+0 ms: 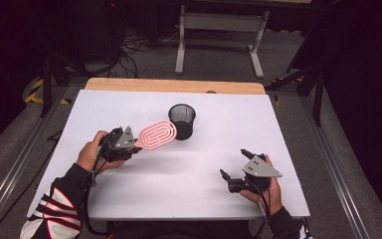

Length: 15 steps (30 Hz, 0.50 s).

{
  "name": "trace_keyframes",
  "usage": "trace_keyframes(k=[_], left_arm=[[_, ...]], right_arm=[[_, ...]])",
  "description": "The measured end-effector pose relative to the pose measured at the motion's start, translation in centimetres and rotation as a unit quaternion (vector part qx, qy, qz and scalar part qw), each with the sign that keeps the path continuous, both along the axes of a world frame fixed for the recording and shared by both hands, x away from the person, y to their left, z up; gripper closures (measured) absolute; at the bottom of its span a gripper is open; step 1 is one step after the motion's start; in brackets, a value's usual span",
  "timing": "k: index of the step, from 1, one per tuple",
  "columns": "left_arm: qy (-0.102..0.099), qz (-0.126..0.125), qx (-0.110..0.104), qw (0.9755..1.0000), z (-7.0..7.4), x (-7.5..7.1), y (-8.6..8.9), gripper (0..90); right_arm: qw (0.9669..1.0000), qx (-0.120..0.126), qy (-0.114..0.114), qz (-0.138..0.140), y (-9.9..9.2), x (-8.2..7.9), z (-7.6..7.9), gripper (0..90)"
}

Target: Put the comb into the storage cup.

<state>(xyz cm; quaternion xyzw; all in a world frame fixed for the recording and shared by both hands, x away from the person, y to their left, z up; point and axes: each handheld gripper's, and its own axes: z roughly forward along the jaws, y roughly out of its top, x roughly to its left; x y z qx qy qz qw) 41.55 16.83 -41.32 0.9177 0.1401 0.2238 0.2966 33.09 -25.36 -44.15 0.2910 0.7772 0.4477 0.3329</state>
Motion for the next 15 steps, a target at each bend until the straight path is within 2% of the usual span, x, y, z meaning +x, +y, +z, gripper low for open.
trace_keyframes(k=[2, 5, 6, 8, 9, 10, 12, 13, 14, 15], left_arm=[[-0.005, 0.005, -0.008, 0.9999, 0.0, -0.2, 0.0, 69.9], [-0.031, 0.021, -0.028, 0.9989, -0.1, -0.6, 0.0, 69.9], [-0.039, 0.029, -0.049, 0.9976, -0.1, -0.8, 0.2, 69.9], [-0.053, 0.039, -0.07, 0.9954, -0.1, -1.1, 0.4, 70.0], [-0.053, 0.039, -0.07, 0.9954, -0.1, -1.1, 0.4, 69.9], [-0.052, 0.042, -0.083, 0.9943, -0.1, -1.1, 0.5, 69.9], [-0.064, 0.051, -0.096, 0.992, -0.1, -1.4, 0.6, 69.9], [-0.064, 0.052, -0.101, 0.9914, -0.1, -1.5, 0.7, 70.0], [-0.071, 0.053, -0.113, 0.9896, -0.1, -1.6, 0.8, 69.9], [-0.071, 0.053, -0.113, 0.9896, -0.1, -1.6, 0.8, 69.9]], right_arm=[[1.0, 0.004, 0.001, -0.002, 0.0, 0.0, 0.0, 5.5], [1.0, 0.001, -0.001, -0.002, 0.0, 0.0, 0.0, 5.6], [1.0, 0.002, -0.001, -0.002, 0.1, 0.1, 0.0, 5.6], [1.0, 0.003, -0.003, -0.003, 0.2, 0.1, 0.1, 5.7], [1.0, 0.003, -0.003, -0.003, 0.2, 0.1, 0.1, 5.7], [1.0, 0.003, -0.004, -0.003, 0.2, 0.1, 0.2, 5.7], [0.9999, 0.006, -0.008, -0.004, 0.2, 0.2, 0.3, 5.7], [0.9999, 0.009, -0.008, -0.004, 0.2, 0.2, 0.3, 5.7], [0.9999, 0.013, -0.008, -0.005, 0.3, 0.3, 0.4, 5.7], [0.9999, 0.012, -0.009, -0.005, 0.4, 0.3, 0.4, 5.7]])
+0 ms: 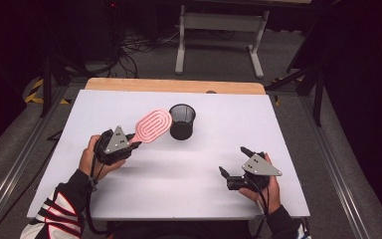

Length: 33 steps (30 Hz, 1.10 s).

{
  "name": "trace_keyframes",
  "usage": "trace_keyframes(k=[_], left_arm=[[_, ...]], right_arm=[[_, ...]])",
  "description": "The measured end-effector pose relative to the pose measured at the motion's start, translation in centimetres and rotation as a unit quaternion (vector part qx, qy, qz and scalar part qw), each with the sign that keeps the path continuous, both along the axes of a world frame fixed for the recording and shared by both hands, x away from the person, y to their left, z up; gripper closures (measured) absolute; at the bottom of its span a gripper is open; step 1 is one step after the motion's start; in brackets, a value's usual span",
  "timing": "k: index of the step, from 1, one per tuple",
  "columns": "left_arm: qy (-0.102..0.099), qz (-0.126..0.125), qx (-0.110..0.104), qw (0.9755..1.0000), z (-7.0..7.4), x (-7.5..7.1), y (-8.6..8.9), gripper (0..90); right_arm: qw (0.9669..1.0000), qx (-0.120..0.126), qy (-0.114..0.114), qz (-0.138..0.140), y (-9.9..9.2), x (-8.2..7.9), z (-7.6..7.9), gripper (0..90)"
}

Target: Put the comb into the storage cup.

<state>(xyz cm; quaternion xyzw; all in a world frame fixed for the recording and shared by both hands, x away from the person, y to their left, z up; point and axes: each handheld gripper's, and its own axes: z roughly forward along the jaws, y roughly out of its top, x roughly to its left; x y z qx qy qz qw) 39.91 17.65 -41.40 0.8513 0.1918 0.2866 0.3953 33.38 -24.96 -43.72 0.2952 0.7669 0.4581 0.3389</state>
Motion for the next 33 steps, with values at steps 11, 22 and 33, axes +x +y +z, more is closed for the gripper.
trace_keyframes(k=[11, 22, 33], left_arm=[[-0.021, 0.011, -0.063, 0.9978, 0.0, -1.2, 0.3, 69.9], [-0.036, 0.017, -0.109, 0.9932, -0.8, -2.2, -1.4, 69.9], [-0.041, 0.008, -0.128, 0.9909, -1.3, -3.1, -3.4, 69.9]], right_arm=[[0.9989, 0.04, -0.023, 0.005, 1.5, 0.7, 2.0, 5.6], [0.9934, 0.092, -0.063, 0.024, 4.2, 1.3, 4.9, 5.2], [0.9904, 0.117, -0.038, 0.062, 7.1, 2.1, 5.9, 4.0]])
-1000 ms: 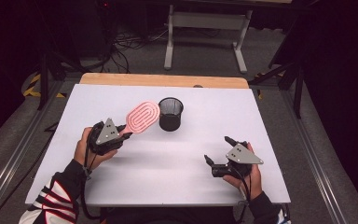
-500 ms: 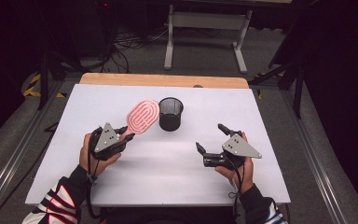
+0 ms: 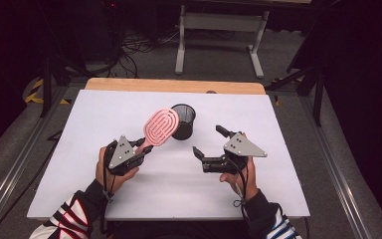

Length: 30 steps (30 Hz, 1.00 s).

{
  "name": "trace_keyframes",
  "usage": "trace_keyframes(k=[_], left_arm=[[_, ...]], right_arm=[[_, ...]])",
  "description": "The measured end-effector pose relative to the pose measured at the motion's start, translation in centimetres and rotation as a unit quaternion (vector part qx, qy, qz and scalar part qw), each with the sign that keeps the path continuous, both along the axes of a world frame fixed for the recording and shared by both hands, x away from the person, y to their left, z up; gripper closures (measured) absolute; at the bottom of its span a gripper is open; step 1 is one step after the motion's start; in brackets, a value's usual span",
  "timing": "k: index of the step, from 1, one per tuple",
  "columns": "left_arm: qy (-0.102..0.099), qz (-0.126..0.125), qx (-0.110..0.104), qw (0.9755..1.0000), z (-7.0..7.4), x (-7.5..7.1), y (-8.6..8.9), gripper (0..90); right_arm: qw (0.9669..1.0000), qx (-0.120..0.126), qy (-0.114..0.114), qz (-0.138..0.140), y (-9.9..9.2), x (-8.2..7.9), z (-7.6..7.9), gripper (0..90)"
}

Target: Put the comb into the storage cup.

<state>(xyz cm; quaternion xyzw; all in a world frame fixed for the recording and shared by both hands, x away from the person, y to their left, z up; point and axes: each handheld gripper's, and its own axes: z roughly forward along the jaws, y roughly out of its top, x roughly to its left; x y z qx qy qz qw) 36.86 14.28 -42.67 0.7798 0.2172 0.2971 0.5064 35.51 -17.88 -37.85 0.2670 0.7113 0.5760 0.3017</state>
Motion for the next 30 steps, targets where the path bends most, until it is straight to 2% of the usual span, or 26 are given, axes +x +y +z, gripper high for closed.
trace_keyframes(k=[4, 6, 10, 11, 15, 17, 18, 19, 24, 30], left_arm=[[0.0, -0.002, -0.003, 1.0, -0.3, -0.2, -0.7, 69.9], [-0.003, -0.005, -0.002, 1.0, -0.4, -0.4, -1.3, 69.9], [-0.008, -0.01, 0.0, 0.9999, -0.4, -0.8, -1.9, 69.9], [-0.014, -0.007, 0.002, 0.9999, -0.4, -1.0, -2.2, 69.9], [-0.014, -0.011, -0.002, 0.9998, -0.4, -1.3, -2.6, 69.9], [-0.018, -0.014, 0.002, 0.9997, -0.5, -1.5, -2.9, 69.9], [-0.02, -0.013, 0.002, 0.9997, -0.5, -1.6, -3.0, 69.9], [-0.019, -0.015, 0.001, 0.9997, -0.5, -1.6, -3.1, 69.9], [-0.025, -0.023, 0.005, 0.9994, -0.7, -2.1, -3.8, 69.9], [-0.022, -0.032, 0.009, 0.9992, -1.1, -2.4, -4.8, 69.9]], right_arm=[[0.9998, 0.0, -0.001, 0.019, 1.3, -0.2, 0.3, 4.0], [0.9995, 0.009, 0.004, 0.028, 1.8, -0.2, 0.4, 4.5], [0.9991, 0.01, 0.014, 0.04, 2.6, -0.1, 0.4, 5.1], [0.9989, 0.006, 0.016, 0.045, 3.2, -0.1, 0.3, 5.0], [0.9986, 0.001, 0.024, 0.048, 3.9, -0.1, 0.2, 5.0], [0.9986, 0.008, 0.028, 0.045, 4.1, -0.1, 0.2, 6.3], [0.9979, 0.026, 0.036, 0.047, 4.1, 0.2, 0.1, 6.5], [0.9977, 0.03, 0.042, 0.043, 4.1, 0.3, 0.1, 6.7], [0.9971, 0.04, 0.052, 0.037, 4.3, 0.6, -0.1, 7.5], [0.9943, 0.063, 0.074, 0.042, 4.4, 1.0, -0.6, 10.8]])
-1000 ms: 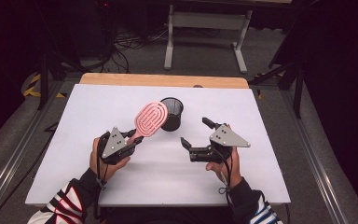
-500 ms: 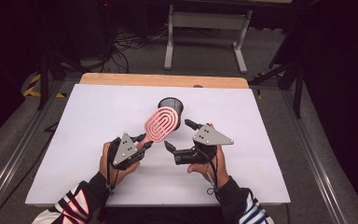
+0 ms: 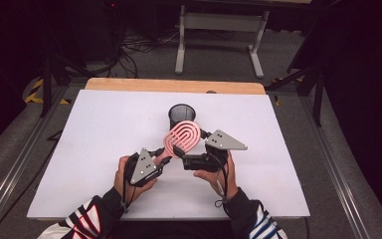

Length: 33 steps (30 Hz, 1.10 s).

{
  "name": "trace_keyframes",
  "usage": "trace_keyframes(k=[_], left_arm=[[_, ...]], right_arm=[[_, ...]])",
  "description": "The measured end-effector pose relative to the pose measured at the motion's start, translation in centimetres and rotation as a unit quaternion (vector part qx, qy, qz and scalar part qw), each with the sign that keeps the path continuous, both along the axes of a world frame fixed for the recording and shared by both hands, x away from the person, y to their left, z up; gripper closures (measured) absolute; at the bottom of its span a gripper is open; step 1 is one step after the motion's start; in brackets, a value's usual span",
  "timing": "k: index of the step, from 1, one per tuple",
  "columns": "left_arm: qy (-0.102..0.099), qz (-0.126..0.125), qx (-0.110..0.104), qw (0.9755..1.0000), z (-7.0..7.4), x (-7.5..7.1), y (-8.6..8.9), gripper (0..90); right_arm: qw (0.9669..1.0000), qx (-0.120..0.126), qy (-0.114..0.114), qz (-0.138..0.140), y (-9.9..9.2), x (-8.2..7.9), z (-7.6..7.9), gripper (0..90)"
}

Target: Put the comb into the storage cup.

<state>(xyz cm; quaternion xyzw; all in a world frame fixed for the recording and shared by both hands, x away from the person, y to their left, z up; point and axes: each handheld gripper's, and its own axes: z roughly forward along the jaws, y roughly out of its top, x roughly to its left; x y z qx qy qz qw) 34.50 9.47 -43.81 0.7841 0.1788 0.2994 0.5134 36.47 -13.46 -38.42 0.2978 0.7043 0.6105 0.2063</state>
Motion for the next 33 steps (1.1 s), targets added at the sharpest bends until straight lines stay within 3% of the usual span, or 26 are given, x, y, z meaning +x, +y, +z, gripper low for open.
trace_keyframes(k=[6, 7, 10, 12, 13, 15, 23, 33], left_arm=[[0.005, -0.004, 0.005, 1.0, -0.4, 0.0, -0.7, 69.9], [0.004, -0.004, 0.008, 1.0, -0.4, 0.0, -0.7, 69.9], [0.003, -0.003, 0.011, 0.9999, -0.5, 0.0, -0.7, 69.9], [-0.002, -0.001, 0.014, 0.9999, -0.6, -0.2, -0.9, 70.0], [-0.002, -0.001, 0.014, 0.9999, -0.6, -0.2, -0.9, 70.0], [-0.003, -0.002, 0.016, 0.9999, -0.7, -0.3, -1.1, 70.0], [-0.014, 0.003, 0.026, 0.9996, -0.9, -0.4, -1.3, 70.0], [-0.022, 0.005, 0.027, 0.9994, -1.0, -0.3, -1.7, 69.9]], right_arm=[[0.9999, 0.016, 0.005, 0.002, 0.1, 0.0, -0.1, 20.5], [0.9998, 0.021, 0.004, -0.004, 0.1, -0.2, -0.1, 26.5], [0.9994, 0.032, 0.007, -0.005, 0.0, -0.2, -0.2, 31.7], [0.9978, 0.061, 0.019, -0.014, -0.4, -0.3, -0.2, 46.9], [0.9978, 0.061, 0.019, -0.014, -0.4, -0.3, -0.2, 46.9], [0.996, 0.086, 0.025, -0.009, -0.7, -0.4, -0.2, 53.5], [0.9943, 0.101, 0.029, 0.017, -0.6, -1.1, -0.1, 58.9], [0.9942, 0.1, 0.016, 0.036, -0.2, -2.0, 0.2, 61.0]])
